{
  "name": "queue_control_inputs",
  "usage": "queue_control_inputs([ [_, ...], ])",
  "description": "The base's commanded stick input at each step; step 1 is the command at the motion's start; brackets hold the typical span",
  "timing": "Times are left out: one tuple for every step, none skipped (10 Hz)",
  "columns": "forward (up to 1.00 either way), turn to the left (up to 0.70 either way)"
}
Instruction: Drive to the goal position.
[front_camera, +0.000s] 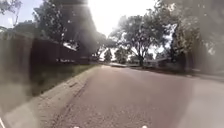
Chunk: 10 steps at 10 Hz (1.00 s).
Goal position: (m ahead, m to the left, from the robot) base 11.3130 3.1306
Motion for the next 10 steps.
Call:
queue_control_inputs([
  [1.00,0.00],
  [1.00,0.00],
  [1.00,0.00],
  [1.00,0.00],
  [1.00,0.01],
  [1.00,0.09],
  [1.00,0.18],
  [1.00,0.32],
  [1.00,0.13],
  [1.00,0.03],
])
